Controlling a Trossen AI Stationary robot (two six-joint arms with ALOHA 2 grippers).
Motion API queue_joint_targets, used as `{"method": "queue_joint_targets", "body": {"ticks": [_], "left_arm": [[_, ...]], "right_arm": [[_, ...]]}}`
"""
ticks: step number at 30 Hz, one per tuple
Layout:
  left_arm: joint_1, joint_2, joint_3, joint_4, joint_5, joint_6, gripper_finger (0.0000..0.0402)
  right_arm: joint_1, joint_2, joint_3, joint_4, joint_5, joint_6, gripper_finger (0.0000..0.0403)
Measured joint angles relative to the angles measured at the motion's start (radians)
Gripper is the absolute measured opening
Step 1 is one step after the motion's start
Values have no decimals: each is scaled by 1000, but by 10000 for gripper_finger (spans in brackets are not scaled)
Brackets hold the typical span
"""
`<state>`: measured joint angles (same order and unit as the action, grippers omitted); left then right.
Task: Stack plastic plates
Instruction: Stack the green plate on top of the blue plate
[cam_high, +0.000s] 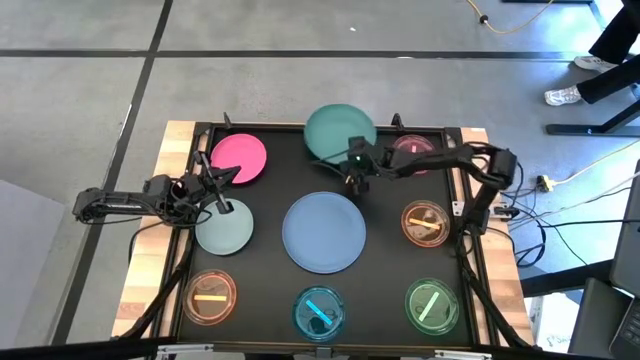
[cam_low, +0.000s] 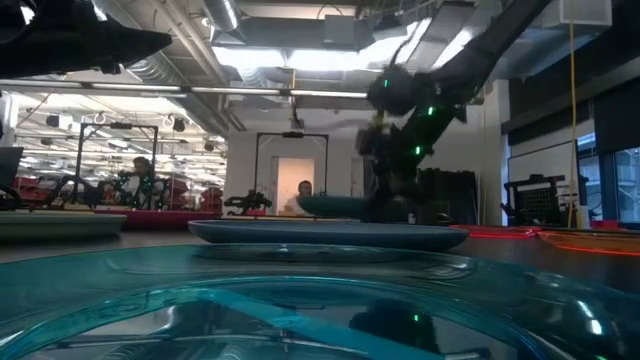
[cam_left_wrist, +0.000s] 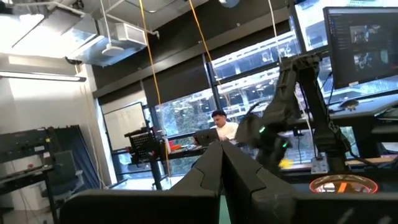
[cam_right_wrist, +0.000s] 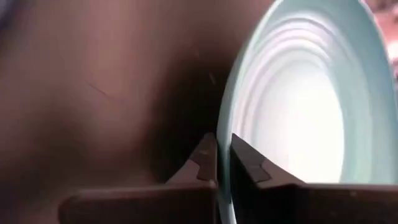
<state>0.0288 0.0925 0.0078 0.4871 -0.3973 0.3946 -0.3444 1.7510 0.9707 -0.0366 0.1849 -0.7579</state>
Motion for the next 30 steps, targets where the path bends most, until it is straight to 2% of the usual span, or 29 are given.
{"method": "queue_joint_targets", "body": {"ticks": [4,8,12,15,20,26,30], "left_arm": [[0,0,0,0,9,0,1],[0,0,0,-1,45,-1,1],[0,0,0,-5,116,-2,1],[0,0,0,-6,133,-2,1],[0,0,0,-5,131,0,1],[0,0,0,-3,119,31,2],[0,0,0,-3,92,27,24]], "right_arm": [[103,-89,0,-54,-29,59,5],[227,-170,0,-100,-131,160,2],[352,-194,0,-119,-257,257,4],[427,-186,0,-147,-327,312,2],[520,-150,0,-156,-329,390,4],[555,-90,0,-151,-318,519,6],[569,-64,1,-132,-320,590,35]]}}
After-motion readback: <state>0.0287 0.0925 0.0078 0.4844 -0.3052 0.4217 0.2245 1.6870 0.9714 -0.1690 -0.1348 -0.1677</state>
